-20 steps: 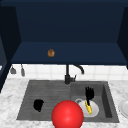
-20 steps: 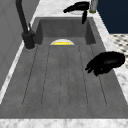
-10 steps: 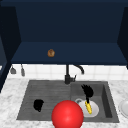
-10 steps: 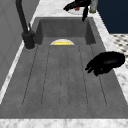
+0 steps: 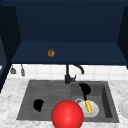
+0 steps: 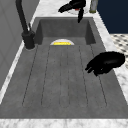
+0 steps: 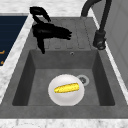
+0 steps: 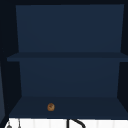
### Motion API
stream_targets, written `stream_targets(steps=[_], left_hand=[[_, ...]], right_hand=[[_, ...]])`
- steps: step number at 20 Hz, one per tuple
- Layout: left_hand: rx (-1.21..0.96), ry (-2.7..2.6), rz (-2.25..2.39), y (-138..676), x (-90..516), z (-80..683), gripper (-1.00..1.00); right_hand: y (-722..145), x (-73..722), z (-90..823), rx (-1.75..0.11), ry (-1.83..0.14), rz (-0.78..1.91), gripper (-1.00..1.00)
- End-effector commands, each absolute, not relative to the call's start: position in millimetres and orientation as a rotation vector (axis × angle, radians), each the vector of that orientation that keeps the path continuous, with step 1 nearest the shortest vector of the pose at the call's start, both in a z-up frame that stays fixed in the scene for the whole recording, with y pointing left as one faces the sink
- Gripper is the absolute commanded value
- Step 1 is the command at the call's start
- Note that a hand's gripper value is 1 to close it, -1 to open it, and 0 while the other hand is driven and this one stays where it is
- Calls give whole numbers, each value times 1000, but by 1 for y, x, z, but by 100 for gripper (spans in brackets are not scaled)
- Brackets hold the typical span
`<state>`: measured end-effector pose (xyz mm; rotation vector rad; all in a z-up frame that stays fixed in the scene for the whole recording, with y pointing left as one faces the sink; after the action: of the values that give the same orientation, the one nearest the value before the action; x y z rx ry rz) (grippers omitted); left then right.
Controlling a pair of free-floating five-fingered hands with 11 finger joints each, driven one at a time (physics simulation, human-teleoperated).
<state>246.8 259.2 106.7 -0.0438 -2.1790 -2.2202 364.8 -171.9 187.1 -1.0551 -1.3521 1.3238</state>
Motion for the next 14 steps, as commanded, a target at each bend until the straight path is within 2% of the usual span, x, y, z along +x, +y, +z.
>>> stream_targets(steps=[1, 14], left_hand=[[-44, -2179, -2220, 259, 247, 107, 0], [-44, -2179, -2220, 259, 247, 107, 0]], right_hand=[[-158, 387, 180, -1064, -1377, 1364, -100], [-135, 457, 168, -1133, -1500, 1326, -100]])
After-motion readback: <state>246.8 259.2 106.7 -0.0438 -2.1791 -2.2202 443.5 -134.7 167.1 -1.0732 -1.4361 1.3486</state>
